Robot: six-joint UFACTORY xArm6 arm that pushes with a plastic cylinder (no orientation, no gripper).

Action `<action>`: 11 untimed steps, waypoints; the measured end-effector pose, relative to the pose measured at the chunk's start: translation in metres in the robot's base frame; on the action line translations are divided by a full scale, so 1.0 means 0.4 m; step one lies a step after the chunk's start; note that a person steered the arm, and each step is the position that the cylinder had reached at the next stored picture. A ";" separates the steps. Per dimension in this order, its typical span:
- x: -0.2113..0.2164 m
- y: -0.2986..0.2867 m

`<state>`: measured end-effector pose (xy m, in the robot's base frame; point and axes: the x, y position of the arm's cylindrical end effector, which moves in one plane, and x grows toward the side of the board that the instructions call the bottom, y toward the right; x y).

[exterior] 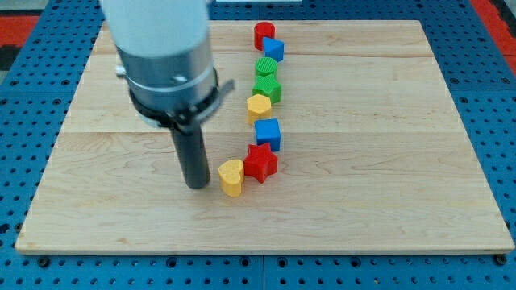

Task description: Move the arm left to the blue triangle

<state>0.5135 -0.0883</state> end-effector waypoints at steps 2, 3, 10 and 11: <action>-0.141 -0.132; -0.300 -0.252; -0.629 0.136; -0.627 0.179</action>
